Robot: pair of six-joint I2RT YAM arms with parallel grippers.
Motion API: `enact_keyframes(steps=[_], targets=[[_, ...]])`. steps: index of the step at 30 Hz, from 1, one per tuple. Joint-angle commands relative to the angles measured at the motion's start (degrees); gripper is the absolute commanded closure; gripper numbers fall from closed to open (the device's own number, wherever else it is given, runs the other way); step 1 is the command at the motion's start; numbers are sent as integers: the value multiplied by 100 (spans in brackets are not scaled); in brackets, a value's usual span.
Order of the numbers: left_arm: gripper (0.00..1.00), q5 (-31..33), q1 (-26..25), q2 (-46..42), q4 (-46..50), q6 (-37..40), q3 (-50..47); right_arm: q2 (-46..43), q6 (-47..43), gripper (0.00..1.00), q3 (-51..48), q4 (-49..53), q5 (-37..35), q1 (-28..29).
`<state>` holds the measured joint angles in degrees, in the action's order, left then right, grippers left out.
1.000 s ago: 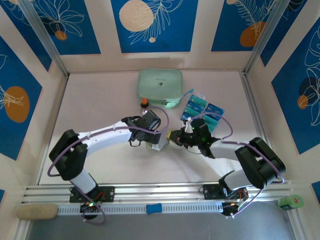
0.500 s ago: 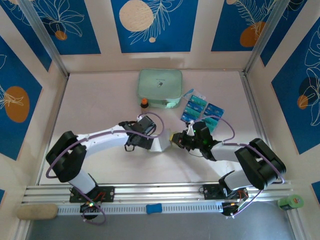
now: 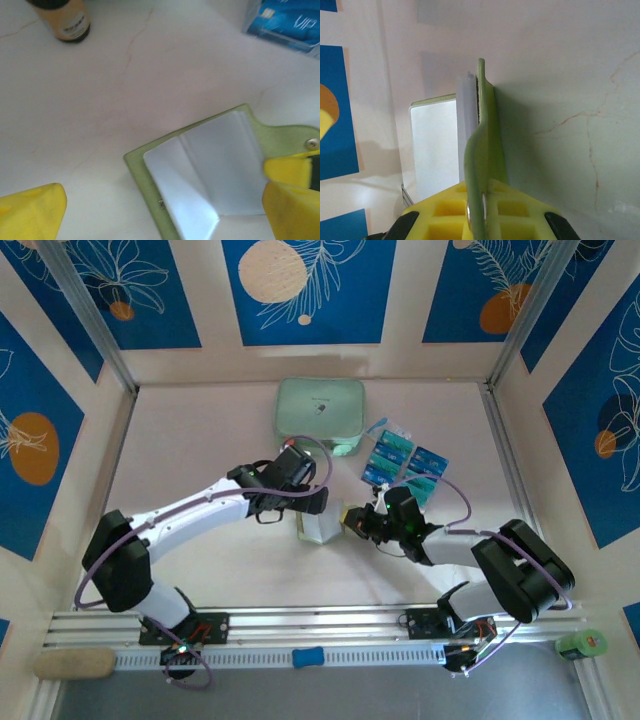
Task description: Put the credit cards into the card holder
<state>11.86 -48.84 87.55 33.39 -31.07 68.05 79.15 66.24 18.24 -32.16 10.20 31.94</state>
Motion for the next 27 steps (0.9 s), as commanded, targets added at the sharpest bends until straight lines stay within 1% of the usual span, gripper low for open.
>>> enact_keyframes(steps=[1,8,14,20,21,23,24,25,27], targets=[[0,-150,-134,321,35,-99,164,-128,59,100,-79,20,-187,48],[0,374,-254,764,142,-178,-171,-158,157,100,-171,65,-376,109],[0,723,-262,1043,176,0,-470,-146,179,100,-222,87,-447,153],[0,1077,-260,1115,225,137,-682,-137,147,99,-217,230,-406,154],[0,1123,-263,1115,230,152,-705,-158,115,91,-201,318,-381,138],[0,1195,-262,1112,230,180,-742,-273,36,66,-172,546,-345,81],[0,1213,-258,1099,230,193,-749,-361,-4,58,-163,675,-335,46],[0,1225,-260,1082,221,207,-758,-507,-50,52,-155,843,-334,2],[0,1232,-261,1050,206,215,-781,-863,-187,51,-116,1256,-347,-78]])
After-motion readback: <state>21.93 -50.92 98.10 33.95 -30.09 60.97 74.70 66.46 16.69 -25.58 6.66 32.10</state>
